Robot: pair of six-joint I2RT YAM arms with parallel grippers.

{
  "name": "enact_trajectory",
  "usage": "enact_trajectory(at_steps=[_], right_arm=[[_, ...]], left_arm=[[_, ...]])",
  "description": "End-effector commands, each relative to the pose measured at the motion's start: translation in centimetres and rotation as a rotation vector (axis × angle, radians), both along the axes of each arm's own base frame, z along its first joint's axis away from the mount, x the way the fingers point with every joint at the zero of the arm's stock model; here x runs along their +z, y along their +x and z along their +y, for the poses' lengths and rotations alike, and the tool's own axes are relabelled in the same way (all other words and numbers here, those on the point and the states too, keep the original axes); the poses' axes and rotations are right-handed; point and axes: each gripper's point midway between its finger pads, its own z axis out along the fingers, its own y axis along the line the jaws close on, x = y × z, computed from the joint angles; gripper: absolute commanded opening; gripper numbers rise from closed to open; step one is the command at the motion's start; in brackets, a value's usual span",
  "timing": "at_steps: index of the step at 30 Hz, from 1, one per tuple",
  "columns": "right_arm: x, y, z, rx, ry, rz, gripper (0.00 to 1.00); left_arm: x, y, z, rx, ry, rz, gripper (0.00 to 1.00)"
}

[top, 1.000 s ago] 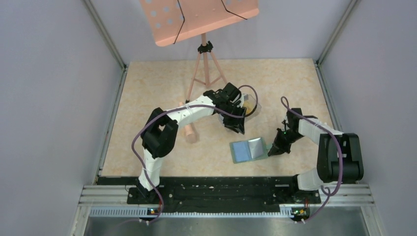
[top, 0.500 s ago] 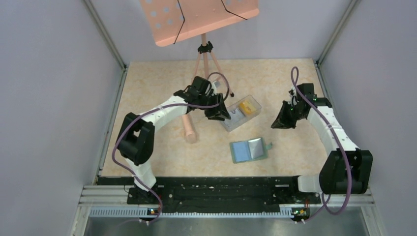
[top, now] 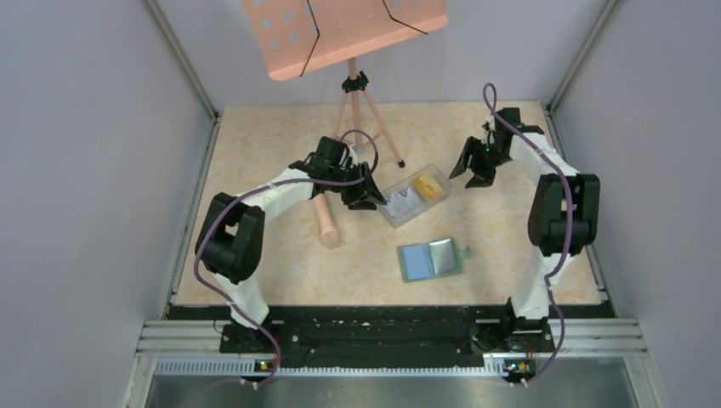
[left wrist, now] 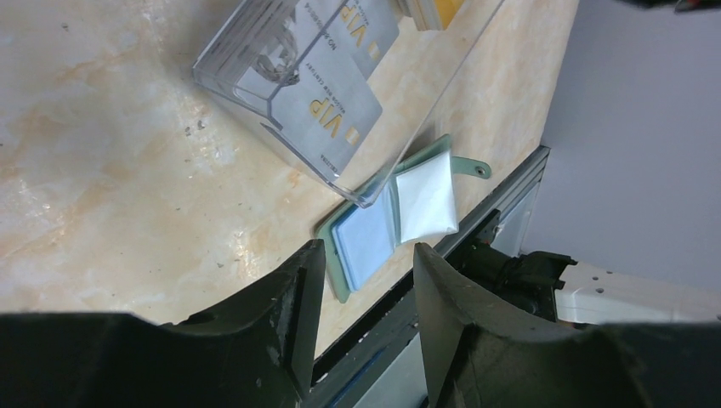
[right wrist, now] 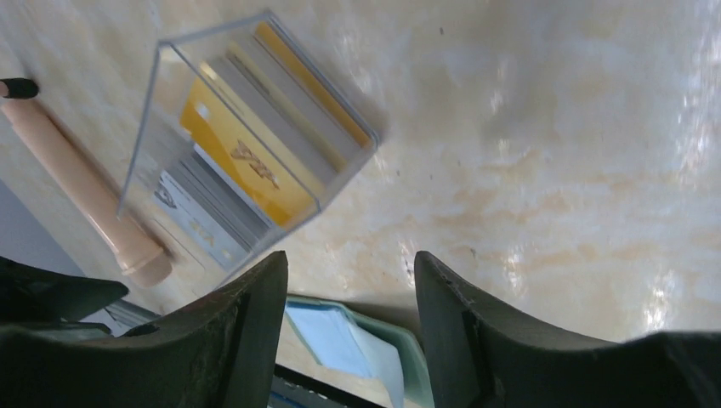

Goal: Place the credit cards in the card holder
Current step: Move the storage box to the center of the board.

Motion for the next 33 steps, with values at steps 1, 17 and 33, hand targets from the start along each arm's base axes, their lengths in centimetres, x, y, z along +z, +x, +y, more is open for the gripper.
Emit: enact_trajectory(at_steps=[1, 17, 33], right_arm=[[1.3, 5.2, 2.5, 0.083, 0.050, -0.108, 0.60], [0.2, 3.6, 11.2, 0.348, 0.105, -0.064, 0.47], [2.5, -6.2, 17.1, 0.377, 0.296, 0.071, 0.46]], left_arm=[[-0.2, 0.1, 0.0, -0.019, 0.022, -0.005, 0.48], [0.8, 0.6, 1.6, -0.071, 0.133, -0.122, 0.49], [1.3, 0.2, 0.6, -0.071, 0.079, -0.100, 0.46]])
